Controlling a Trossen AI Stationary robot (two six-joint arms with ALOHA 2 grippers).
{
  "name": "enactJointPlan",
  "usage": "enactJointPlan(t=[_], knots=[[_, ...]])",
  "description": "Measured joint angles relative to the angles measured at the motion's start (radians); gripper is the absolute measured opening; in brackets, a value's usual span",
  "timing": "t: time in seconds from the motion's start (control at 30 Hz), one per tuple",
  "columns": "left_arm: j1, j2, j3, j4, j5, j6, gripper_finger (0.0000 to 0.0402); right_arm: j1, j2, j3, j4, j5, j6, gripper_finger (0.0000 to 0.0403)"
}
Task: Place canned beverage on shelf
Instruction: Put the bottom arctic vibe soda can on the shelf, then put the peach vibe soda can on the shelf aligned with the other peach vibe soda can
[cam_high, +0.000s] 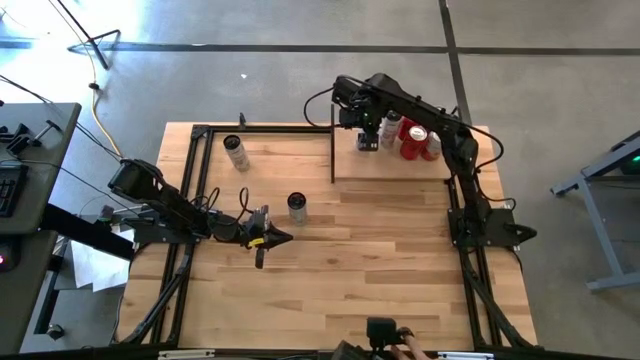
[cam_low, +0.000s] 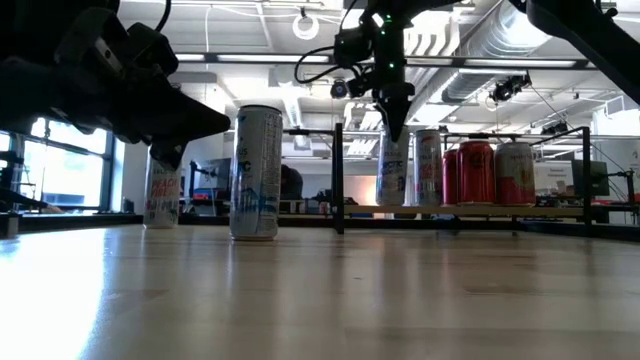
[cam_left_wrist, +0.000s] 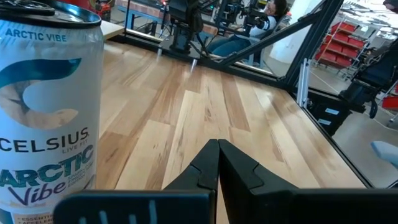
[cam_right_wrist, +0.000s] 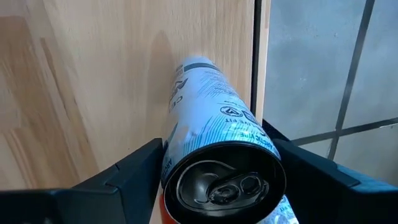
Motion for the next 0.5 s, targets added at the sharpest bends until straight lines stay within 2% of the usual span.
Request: enactJointPlan(t=[0.37, 0.5], knots=[[-0.004, 0.0, 0.0, 0.0, 0.003, -0.008, 0.0, -0.004, 0.001, 0.154, -0.003, -0.042, 0.054, 0.0284], [-0.004, 0.0, 0.0, 0.0, 0.002, -0.008, 0.0, -0.002, -0.006, 0.163, -0.006, 0.007, 0.064, 0.0284]])
